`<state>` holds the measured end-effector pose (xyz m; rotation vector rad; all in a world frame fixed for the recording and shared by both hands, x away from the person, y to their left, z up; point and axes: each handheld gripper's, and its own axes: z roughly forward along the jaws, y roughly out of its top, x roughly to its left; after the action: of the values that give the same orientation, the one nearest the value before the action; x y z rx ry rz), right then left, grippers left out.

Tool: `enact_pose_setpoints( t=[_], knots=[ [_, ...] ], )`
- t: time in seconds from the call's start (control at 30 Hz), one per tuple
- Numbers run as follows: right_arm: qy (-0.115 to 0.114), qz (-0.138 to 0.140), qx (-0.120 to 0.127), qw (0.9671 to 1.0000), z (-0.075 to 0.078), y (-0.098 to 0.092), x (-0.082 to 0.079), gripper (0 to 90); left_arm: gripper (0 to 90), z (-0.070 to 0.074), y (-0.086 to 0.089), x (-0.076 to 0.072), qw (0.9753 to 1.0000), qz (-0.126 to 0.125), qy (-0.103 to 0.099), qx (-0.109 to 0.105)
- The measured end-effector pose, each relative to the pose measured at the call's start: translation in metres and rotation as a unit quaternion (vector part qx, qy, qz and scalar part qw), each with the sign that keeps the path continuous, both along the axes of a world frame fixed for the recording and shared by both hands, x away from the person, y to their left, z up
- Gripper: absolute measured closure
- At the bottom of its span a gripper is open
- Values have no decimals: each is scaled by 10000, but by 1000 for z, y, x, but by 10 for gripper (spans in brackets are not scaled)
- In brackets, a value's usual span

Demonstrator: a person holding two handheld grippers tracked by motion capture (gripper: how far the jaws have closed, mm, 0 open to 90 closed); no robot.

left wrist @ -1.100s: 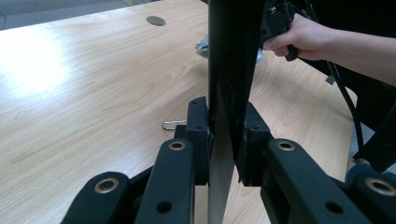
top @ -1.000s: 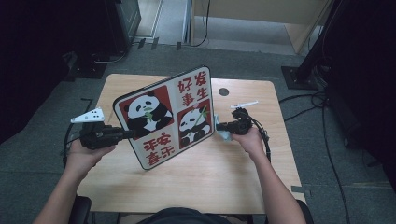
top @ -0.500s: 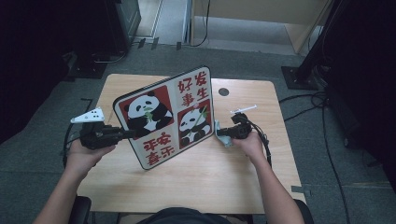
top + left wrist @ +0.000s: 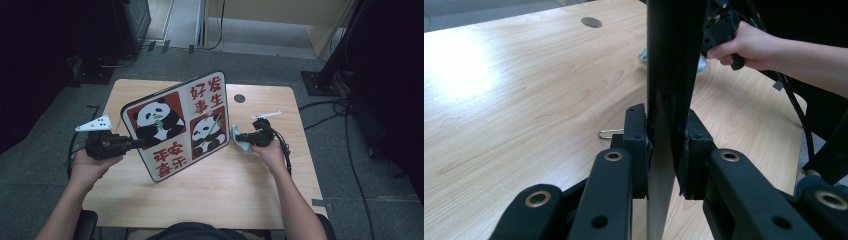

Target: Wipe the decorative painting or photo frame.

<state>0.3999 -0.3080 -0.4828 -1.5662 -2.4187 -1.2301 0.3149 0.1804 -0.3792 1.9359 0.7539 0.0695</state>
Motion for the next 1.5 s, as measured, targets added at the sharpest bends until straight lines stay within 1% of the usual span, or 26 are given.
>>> enact_pose_setpoints(
  t=[0.1, 0.17, 0.23, 0.27, 0.3, 0.33, 0.37, 0.4, 0.43, 0.5, 0.53, 0.57, 0.6, 0.63, 0.77, 0.8, 0.83, 0.9, 0.93, 1.0, 1.03, 1.13, 1.23, 1.33, 1.37, 1.5],
  knots=[
    [-200, -9, -69, 9998, 10, -1, 0, 814, 785, 0, 0, 0, 10000, -2, -1, 2],
    [-295, -44, -56, 9995, 18, -3, 2, 813, 784, 0, 0, 0, 10000, -2, -2, 5],
    [-442, -91, 34, 9990, 32, -4, 5, 814, 785, 0, 0, 0, 10000, -6, -5, 7],
    [-442, -91, 34, 9990, 32, -4, 5, 814, 784, 0, 0, 0, 10000, -6, -5, 7],
    [-573, -92, 98, 9983, 45, -3, 7, 814, 785, 0, 0, 0, 10000, -5, -1, 5],
    [-573, -92, 98, 9983, 45, -3, 7, 814, 785, 0, 0, 0, 10000, -5, -1, 5],
    [-738, -80, 127, 9972, 59, -2, 10, 814, 784, 0, 0, 0, 10000, -2, 1, 13],
    [-738, -80, 127, 9972, 59, -2, 10, 814, 784, 0, 0, 0, 10000, 2, -2, 8],
    [-920, -31, 77, 9957, 76, 1, 12, 813, 784, 0, 0, 0, 10000, 3, 0, 6],
    [-1070, 10, 48, 9943, 89, 1, 14, 814, 784, 0, 0, 0, 10000, 1, 0, 6],
    [-1070, 10, 48, 9943, 89, 1, 14, 814, 784, 0, 0, 0, 10000, 1, 0, 6],
    [-1227, 6, 51, 9924, 104, 1, 16, 813, 784, 0, 0, 0, 10000, 3, 4, -1],
    [-1262, 14, 78, 9920, 110, 1, 17, 814, 785, 0, 0, 0, 10000, 3, 4, -1],
    [-1262, 14, 78, 9920, 110, 1, 17, 814, 785, 0, 0, 0, 10000, 3, 6, -4],
    [-1569, 117, 142, 9874, 146, 9, 17, 813, 785, 1, 0, 1, 10000, 1, 4, 10],
    [-1569, 117, 142, 9874, 146, 9, 17, 813, 785, 1, 0, 1, 10000, 1, 4, 10],
    [-1719, 164, 139, 9849, 160, 14, 17, 813, 785, 1, -1, 0, 10000, 4, 9, 9],
    [-1850, 191, 168, 9824, 173, 19, 17, 813, 785, 1, -1, 0, 10000, 2, 9, 17],
    [-1850, 191, 168, 9824, 173, 19, 17, 813, 784, 1, -1, 0, 10000, 2, 9, 17],
    [-2051, 234, 194, 9783, 190, 24, 17, 813, 785, 1, 0, 0, 10000, -3, 9, 20],
    [-2189, 289, 226, 9751, 206, 31, 18, 813, 785, 1, -1, 0, 10000, -1, 11, 15],
    [-2254, 348, 221, 9734, 215, 36, 18, 812, 785, 1, 0, 1, 10000, -9, 12, 22],
    [-2353, 565, 138, 9702, 231, 53, 18, 811, 785, 1, 0, 1, 10000, -19, 18, 29],
    [-2333, 646, 7, 9703, 231, 60, 20, 810, 785, 1, 0, 1, 10000, -37, 26, 42],
    [-2270, 702, -57, 9714, 227, 64, 21, 810, 786, 0, 1, 1, 10000, -45, 27, 35],
    [-2309, 691, -76, 9705, 220, 65, 22, 808, 786, 0, 0, 1, 10000, -98, 13, 5]
  ],
)
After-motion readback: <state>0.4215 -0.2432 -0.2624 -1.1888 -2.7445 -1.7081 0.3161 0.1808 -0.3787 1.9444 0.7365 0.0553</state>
